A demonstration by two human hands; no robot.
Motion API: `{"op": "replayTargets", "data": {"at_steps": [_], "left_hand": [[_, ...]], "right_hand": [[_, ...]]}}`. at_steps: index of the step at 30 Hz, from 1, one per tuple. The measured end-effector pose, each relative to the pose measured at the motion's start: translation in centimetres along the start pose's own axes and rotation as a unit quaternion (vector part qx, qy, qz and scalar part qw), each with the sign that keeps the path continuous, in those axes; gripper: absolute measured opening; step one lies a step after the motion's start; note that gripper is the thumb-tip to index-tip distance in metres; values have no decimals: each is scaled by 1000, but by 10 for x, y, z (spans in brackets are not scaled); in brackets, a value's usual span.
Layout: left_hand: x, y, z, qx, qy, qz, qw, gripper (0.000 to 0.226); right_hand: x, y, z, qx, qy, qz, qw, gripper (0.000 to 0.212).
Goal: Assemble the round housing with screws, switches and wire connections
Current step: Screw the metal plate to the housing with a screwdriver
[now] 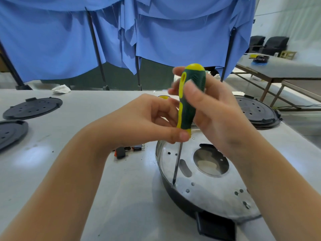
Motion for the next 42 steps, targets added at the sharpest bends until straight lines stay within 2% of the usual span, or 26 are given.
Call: {"op": "replayTargets", "data": {"at_steps": [3, 5, 9, 11, 16, 22, 24, 27, 30, 32, 39, 42], "left_hand": [[2, -1, -2, 31, -2, -20, 999, 35], [3, 0, -4, 53, -4, -34, 998, 33], [4, 0, -6, 99, 0, -45, 994, 32], [2, 1, -5, 85, 9, -33, 996, 32], [3, 4, 4, -40, 15, 29, 999, 66], [-2, -3, 4, -34, -16, 41, 998, 58], [-2, -5, 4, -29, -18, 31, 999, 50], [-1, -4, 3, -8, -17, 16, 1000, 32], [2, -3, 2, 19, -10, 3, 1000, 30], [3, -2, 0, 42, -9, -28, 999, 30], [10, -4, -4, 123, 0, -95, 988, 35], [5, -6, -2, 114, 5, -86, 990, 34]], "right_hand": [[1, -1, 1, 69, -57, 97, 991, 39], [4, -2, -1, 86, -59, 107, 989, 38], [1, 0, -2, 41, -17, 47, 998, 26], [1, 0, -1, 17, 2, 31, 999, 21], [7, 5, -3, -65, 66, -28, 995, 34], [12, 0, -8, -111, 97, -105, 983, 46], [11, -3, -7, -101, 89, -90, 987, 48], [7, -5, -4, -35, 27, 13, 999, 41], [7, -7, -3, 56, -33, 103, 993, 46], [6, -9, -4, 85, -48, 122, 988, 44], [0, -4, -4, 47, -39, 84, 995, 27], [0, -3, -4, 37, -25, 71, 996, 21]]}}
Point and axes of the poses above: each hand's wrist, its own z-axis towards the middle knuckle, its own y-axis out of the back of the hand, x = y × z, the point moved 5 cm from there along z, towards the middle knuckle, and after that the axes turned 6 degrees about -x, right-handed, at the moved point
